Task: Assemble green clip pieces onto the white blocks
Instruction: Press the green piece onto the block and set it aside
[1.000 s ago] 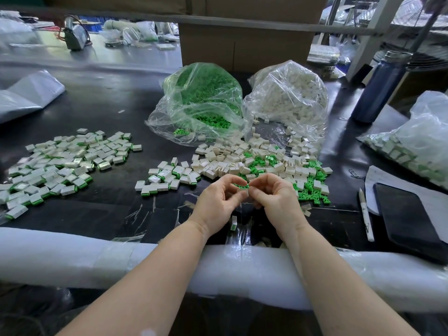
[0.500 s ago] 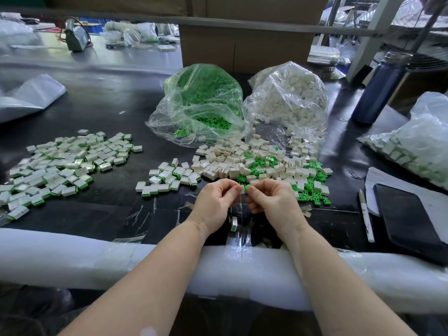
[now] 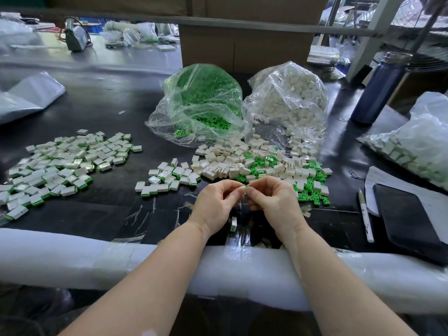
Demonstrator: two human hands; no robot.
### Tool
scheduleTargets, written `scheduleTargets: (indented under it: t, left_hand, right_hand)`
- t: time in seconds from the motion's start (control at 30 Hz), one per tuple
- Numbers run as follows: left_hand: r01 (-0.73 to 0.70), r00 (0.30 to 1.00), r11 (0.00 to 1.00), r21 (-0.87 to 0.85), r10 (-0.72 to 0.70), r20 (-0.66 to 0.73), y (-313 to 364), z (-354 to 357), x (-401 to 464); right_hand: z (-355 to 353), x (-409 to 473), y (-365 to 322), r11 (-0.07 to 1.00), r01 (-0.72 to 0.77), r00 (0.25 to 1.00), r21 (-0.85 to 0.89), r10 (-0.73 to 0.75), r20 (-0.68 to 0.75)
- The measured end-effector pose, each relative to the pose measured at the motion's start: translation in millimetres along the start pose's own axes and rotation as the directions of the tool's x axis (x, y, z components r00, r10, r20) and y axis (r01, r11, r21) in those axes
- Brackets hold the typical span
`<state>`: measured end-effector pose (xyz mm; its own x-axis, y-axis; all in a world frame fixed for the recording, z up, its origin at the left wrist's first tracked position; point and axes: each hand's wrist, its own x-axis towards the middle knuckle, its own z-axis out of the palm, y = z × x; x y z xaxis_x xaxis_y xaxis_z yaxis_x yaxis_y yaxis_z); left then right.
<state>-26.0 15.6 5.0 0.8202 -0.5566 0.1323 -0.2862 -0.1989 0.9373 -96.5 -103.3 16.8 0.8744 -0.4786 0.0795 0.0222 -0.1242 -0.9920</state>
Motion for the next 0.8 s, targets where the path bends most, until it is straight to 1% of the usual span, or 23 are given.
scheduleTargets:
  t: [0.2,0.43,0.5,0.63,0.7,0.8]
  left_hand:
    - [-0.017,1.0,1.0,0.0,0.017,-0.018,1.3,0.5,-1.6]
    - [-0.007,1.0,0.999,0.043,0.007,-0.016,2.0,-1.0,-1.8]
    - [0.002,1.0,0.999,0.043,-0.002,-0.018,2.3,-1.9,-1.3]
    - [-0.008,1.0,1.0,0.014,0.008,-0.02,3.7,-2.6,-0.6]
    - [-0.033,0.999,0.999,0.012,0.033,-0.01,4.5,-2.2,-0.5]
    - [-0.035,0.999,0.999,-0.035,0.036,0.037,7.5,-2.2,-1.4]
  right_hand:
    - [-1.4,-0.8,1.4,0.999,0.038,0.999,-0.023,-0.038,0.014]
    - [-0.1,-0.8,-1.1,0.984,0.145,0.989,-0.103,-0.142,0.035]
    - [-0.2,-1.7,-1.6,0.989,0.126,0.991,-0.08,-0.122,0.046]
    - [-0.7,-0.9,-0.3,0.999,0.023,0.999,0.046,-0.025,0.042]
    - [-0.1,0.0,0.0,0.999,0.008,0.997,0.034,-0.01,0.071]
    - [1.9,-1.1,-0.9,1.0,0.012,0.987,-0.029,-0.007,0.16]
